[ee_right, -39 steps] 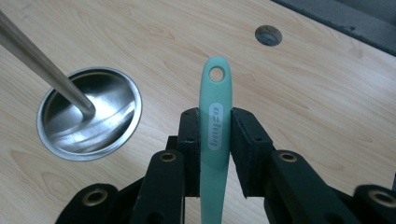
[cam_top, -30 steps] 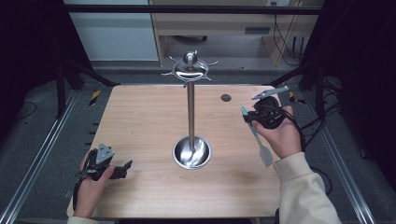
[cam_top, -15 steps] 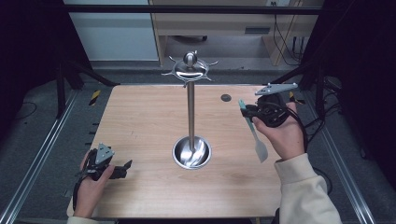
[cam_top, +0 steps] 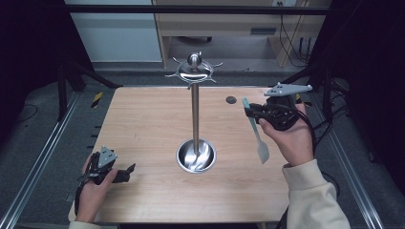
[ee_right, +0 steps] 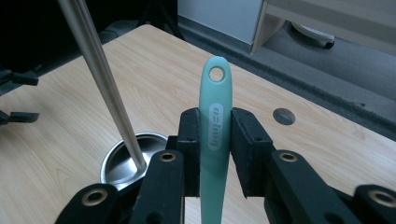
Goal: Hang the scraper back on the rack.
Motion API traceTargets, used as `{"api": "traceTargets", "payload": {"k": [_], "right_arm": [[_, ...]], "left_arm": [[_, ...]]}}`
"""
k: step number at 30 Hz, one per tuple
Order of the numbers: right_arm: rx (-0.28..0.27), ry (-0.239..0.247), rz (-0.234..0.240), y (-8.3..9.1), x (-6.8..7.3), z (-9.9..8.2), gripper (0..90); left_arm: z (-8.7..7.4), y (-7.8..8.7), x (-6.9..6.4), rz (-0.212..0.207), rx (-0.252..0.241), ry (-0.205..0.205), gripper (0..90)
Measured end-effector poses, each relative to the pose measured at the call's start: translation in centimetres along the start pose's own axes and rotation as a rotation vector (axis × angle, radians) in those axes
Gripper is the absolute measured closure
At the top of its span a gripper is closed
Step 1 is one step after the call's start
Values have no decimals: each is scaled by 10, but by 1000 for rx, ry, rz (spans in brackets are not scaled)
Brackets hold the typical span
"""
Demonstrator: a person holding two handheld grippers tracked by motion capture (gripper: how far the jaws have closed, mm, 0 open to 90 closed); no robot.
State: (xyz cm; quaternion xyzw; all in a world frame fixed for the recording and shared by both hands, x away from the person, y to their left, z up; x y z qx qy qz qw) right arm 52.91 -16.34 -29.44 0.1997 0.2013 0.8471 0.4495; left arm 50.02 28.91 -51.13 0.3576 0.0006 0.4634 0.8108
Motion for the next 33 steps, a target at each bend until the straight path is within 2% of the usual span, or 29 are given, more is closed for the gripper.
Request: {"api": "traceTargets", "payload": {"k": [5, 6, 10, 13, 23, 33], "right_arm": [[-30, 2, 17, 5, 6, 5, 742], [-42, 4, 35, 7, 11, 7, 742], [-55, 19, 45, 11, 19, 10, 743], [-87, 33, 65, 16, 28, 16, 743], [-119, 51, 85, 19, 41, 22, 743], [-162, 72, 111, 30, 57, 30, 743]], "left_arm": [[0, 0, 0, 0, -1, 1, 27], [0, 0, 0, 1, 0, 0, 27], [0, 0, 0, 2, 0, -1, 27], [0, 0, 0, 0, 1, -3, 27], [0, 0, 0, 1, 1, -3, 27], [0, 0, 0, 1, 2, -4, 27]]}}
Point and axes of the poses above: each handheld gripper's, and its own axes: y roughly backward along the jaws, z roughly out of its top, x roughly to its left, the point moved 6 cm from there along -y, roughly forward along the jaws, and after that the axes turned 12 degrees about -y, right-handed, at the moved point
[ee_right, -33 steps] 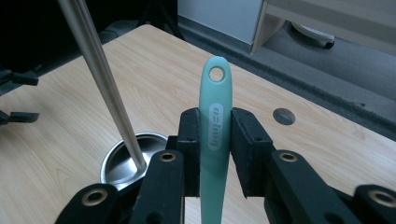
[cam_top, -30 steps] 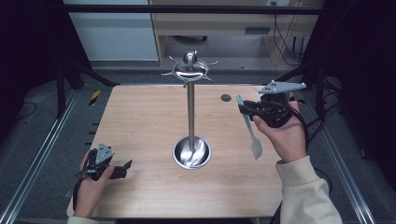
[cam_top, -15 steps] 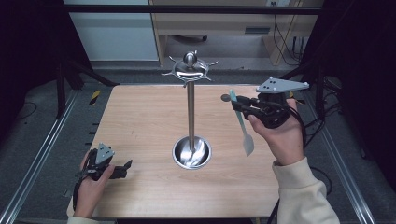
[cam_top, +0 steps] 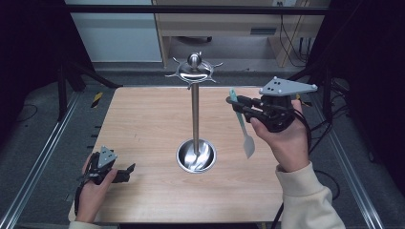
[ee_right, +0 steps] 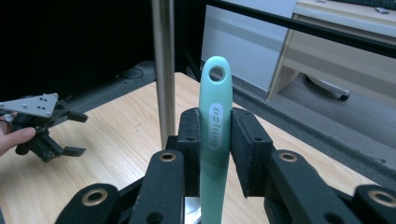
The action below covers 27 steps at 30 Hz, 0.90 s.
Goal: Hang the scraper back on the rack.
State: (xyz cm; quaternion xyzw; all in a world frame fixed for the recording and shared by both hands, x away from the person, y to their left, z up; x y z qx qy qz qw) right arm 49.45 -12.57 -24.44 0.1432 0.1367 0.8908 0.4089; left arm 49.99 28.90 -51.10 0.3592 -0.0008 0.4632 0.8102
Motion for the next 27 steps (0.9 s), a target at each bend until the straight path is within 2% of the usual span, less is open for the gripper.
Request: {"api": "traceTargets", "payload": {"k": [10, 27], "right_arm": [[-28, 31, 14, 6, 14, 10, 742], [-52, 42, 36, 9, 22, 19, 742]], "left_arm": [[0, 0, 0, 3, -3, 3, 27], [0, 0, 1, 4, 1, 1, 27]]}}
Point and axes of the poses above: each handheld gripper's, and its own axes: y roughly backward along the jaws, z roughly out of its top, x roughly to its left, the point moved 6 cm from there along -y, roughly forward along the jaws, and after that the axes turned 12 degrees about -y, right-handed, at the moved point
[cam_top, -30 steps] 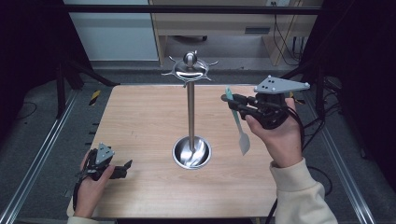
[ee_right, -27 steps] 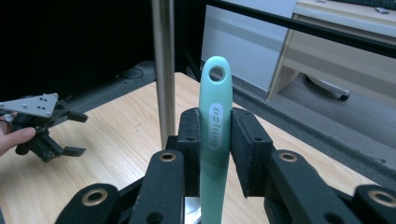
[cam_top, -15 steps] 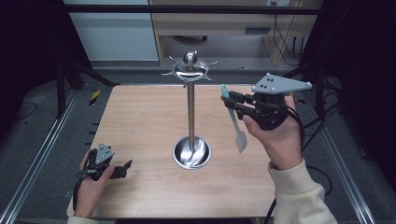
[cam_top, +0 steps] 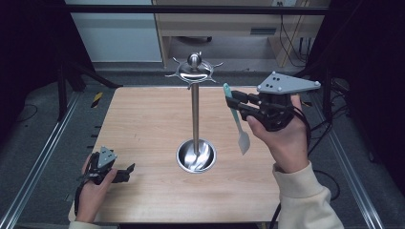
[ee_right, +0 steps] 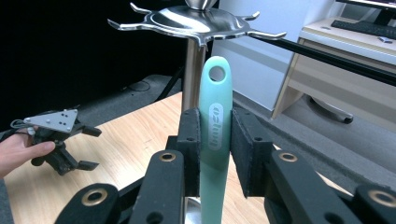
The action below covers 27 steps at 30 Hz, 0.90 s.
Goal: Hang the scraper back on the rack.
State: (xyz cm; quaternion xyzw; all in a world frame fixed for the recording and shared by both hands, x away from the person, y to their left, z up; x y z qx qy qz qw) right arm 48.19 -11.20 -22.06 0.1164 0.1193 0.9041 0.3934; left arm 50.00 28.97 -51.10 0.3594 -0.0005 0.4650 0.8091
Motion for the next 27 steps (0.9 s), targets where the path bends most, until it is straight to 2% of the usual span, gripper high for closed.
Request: {"api": "traceTargets", "payload": {"k": [10, 15, 27], "right_arm": [[-8, 0, -9, -3, 2, 2, 742], [-33, -7, 4, -2, 4, 6, 742], [-45, -3, 13, -1, 8, 10, 742]], "left_arm": [[0, 0, 0, -1, -1, -1, 27], [0, 0, 0, 1, -2, 2, 27], [0, 0, 0, -2, 0, -2, 27]]}}
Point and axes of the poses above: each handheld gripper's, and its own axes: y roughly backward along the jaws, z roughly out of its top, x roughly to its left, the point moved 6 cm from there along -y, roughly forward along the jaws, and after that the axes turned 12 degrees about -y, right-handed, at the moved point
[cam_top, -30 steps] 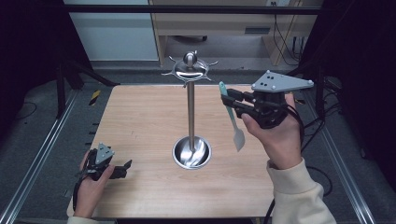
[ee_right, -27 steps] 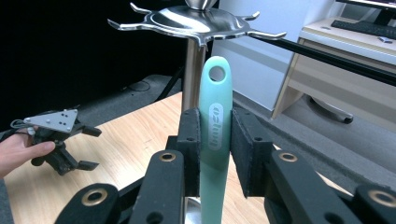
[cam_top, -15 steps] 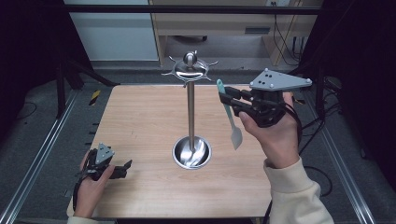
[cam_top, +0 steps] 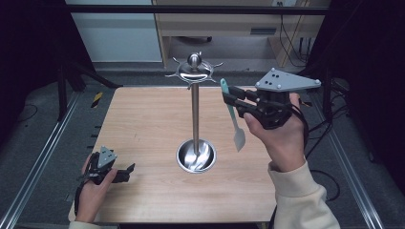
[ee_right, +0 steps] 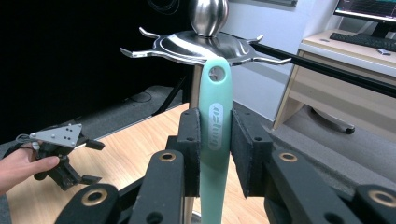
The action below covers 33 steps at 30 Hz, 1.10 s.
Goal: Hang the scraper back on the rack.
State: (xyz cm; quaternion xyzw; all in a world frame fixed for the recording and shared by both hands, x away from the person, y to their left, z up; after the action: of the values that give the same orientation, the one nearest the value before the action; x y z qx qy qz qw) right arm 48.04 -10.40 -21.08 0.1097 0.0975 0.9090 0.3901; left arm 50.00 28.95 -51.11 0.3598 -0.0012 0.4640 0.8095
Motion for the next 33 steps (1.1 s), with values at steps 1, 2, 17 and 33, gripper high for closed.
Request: {"api": "traceTargets", "payload": {"k": [1, 2, 17, 33], "right_arm": [[4, 1, -2, 0, 0, 0, 742], [8, 0, -3, -1, 0, -1, 742], [18, -8, 2, -7, -2, -1, 742], [26, -11, 5, -13, -1, -1, 741]], "left_arm": [[0, 0, 0, 1, -1, 1, 27], [0, 0, 0, 0, -1, 2, 27], [0, 0, 0, -2, 0, 0, 27], [0, -1, -1, -5, 0, 2, 27]]}}
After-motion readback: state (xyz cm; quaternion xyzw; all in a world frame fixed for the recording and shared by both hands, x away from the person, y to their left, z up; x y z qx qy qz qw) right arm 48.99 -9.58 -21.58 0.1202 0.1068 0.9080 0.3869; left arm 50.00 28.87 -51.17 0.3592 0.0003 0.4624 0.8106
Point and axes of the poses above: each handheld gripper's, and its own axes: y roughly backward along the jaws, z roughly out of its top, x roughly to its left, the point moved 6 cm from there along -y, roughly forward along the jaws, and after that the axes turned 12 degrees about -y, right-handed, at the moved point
